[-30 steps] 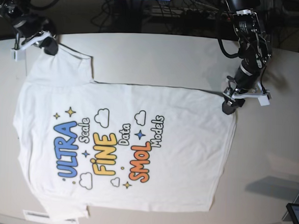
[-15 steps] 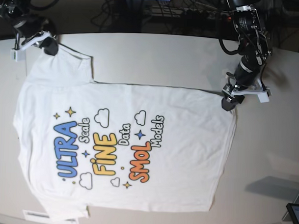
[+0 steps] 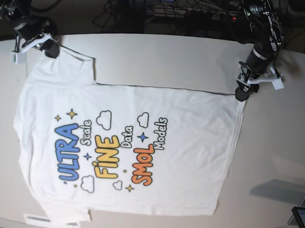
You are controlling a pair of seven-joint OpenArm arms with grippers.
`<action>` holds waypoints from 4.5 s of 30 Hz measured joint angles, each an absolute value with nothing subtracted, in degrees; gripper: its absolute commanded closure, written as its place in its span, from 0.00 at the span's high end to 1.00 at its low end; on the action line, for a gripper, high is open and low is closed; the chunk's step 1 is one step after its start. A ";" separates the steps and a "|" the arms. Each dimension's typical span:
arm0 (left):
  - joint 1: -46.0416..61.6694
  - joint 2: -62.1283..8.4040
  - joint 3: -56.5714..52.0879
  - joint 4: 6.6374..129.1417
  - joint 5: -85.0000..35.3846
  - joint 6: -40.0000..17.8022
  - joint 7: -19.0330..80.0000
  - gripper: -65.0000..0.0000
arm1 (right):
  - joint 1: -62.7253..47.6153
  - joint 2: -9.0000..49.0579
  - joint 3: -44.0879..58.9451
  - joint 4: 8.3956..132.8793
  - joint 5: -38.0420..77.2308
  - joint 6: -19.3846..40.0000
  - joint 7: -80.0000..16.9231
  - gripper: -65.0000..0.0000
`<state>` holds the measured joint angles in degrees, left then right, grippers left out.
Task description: Fold the T-shirt properly
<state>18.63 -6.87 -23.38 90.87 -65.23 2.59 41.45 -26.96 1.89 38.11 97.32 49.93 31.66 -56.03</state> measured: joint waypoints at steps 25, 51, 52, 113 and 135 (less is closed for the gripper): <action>9.65 -5.98 -17.63 83.44 -65.23 2.87 37.26 0.53 | -27.00 1.87 38.11 97.32 49.93 31.64 -56.05 0.01; 13.47 -10.07 -16.01 82.83 -66.76 -0.45 40.73 0.00 | -28.32 4.10 38.35 97.76 49.98 31.64 -55.48 0.01; 14.13 -10.17 -16.01 83.00 -66.98 -0.93 40.45 0.00 | -28.95 4.25 38.37 97.89 49.98 31.64 -55.51 0.01; 31.70 -9.74 -23.46 113.75 -62.06 9.19 53.95 0.00 | -34.04 7.38 44.38 113.30 50.41 24.80 -62.43 0.01; 26.41 -9.08 -23.64 113.91 -64.58 9.21 53.71 0.00 | -19.51 8.71 44.40 113.43 50.39 24.80 -74.59 0.01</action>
<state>26.41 -9.08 -23.64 113.91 -64.58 9.21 53.71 -19.51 8.71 44.40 113.43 50.39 24.80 -74.59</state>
